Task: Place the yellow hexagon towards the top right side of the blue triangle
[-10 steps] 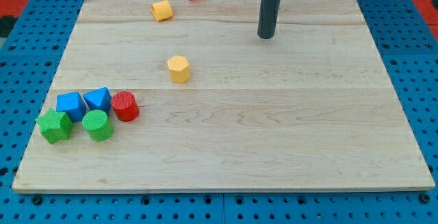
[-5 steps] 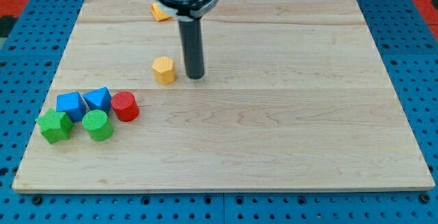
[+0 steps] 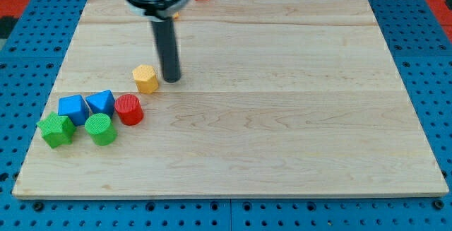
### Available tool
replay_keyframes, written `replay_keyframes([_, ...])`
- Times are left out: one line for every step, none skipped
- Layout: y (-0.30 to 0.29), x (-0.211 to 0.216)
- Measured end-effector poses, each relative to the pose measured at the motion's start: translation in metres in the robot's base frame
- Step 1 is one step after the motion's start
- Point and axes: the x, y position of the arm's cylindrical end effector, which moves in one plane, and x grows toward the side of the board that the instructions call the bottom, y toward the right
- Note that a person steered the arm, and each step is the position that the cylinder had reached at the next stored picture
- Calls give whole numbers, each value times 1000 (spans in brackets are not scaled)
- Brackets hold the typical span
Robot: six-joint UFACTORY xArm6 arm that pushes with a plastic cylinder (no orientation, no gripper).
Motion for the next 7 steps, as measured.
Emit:
replay_keyframes([-36, -6])
replay_keyframes([-52, -23])
replay_keyframes([-57, 4])
replay_keyframes([-33, -11])
replay_keyframes([53, -62])
replay_keyframes([114, -135])
replay_keyframes([169, -213])
